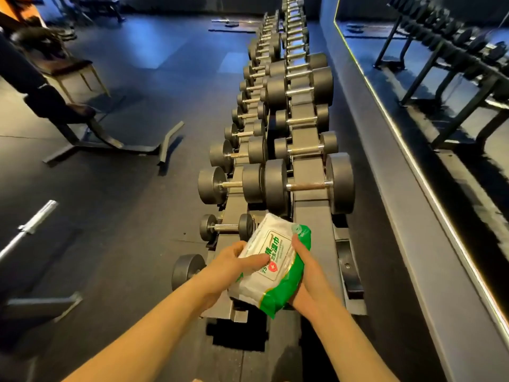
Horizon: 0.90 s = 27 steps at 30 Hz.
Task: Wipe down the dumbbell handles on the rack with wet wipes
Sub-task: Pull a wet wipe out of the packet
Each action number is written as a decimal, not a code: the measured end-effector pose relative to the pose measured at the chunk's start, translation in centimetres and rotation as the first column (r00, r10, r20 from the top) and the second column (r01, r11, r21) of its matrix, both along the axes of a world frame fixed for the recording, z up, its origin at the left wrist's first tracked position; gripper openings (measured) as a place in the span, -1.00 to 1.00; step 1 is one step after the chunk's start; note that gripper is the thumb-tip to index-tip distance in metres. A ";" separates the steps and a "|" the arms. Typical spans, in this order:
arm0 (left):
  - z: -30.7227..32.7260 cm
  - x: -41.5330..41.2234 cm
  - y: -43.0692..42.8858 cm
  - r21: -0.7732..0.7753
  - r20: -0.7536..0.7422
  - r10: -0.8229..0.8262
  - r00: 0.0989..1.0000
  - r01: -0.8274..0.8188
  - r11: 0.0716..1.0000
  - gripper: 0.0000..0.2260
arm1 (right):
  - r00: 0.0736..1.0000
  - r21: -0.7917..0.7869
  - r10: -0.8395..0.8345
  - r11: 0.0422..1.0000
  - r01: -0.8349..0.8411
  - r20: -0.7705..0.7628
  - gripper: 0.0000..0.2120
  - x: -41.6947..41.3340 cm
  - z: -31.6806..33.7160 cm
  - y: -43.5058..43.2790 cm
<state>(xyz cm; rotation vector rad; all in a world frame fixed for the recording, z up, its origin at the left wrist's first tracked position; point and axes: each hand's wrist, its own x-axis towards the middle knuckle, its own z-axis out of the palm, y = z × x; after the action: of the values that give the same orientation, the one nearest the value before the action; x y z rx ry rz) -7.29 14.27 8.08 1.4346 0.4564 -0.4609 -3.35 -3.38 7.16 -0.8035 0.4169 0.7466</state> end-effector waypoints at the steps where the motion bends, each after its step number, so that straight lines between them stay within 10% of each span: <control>1: 0.0 -0.7 0.6 0.107 0.047 0.015 0.999 -0.020 0.994 -0.48 | 1.000 -0.009 -0.005 1.000 0.005 0.012 -0.62 -0.2 0.3 1.2; 4: 0.1 -2.7 2.4 0.700 0.292 -0.063 0.954 -0.169 0.694 -0.54 | 0.998 -0.072 -0.031 0.997 0.034 0.055 -0.54 -0.7 0.1 4.1; 8: 0.6 -3.1 4.0 0.840 0.494 -0.313 0.811 -0.353 0.412 -0.54 | 0.993 -0.130 -0.076 0.988 0.086 0.087 -0.51 -1.2 -0.9 7.2; 16: 0.4 -2.7 5.1 0.905 0.341 -0.368 0.865 -0.196 0.378 -0.53 | 0.990 -0.229 -0.128 0.963 0.140 0.065 -0.55 -2.0 -1.9 10.2; 22: 0.4 -1.9 6.1 0.979 0.184 -0.569 0.801 -0.102 0.174 -0.61 | 0.991 -0.305 -0.109 0.944 0.127 0.075 -0.67 -2.0 -1.9 10.4; 27: 0.2 -0.8 6.4 0.913 0.400 -0.586 0.705 -0.252 0.320 -0.70 | 0.989 -0.343 -0.122 0.928 0.145 0.088 -0.64 -1.0 -1.6 10.1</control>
<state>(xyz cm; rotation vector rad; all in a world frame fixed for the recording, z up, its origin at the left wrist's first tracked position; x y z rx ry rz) -8.13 20.67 8.32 2.7232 -0.1841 0.3432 -4.40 6.72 5.56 -1.1182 0.5487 0.5223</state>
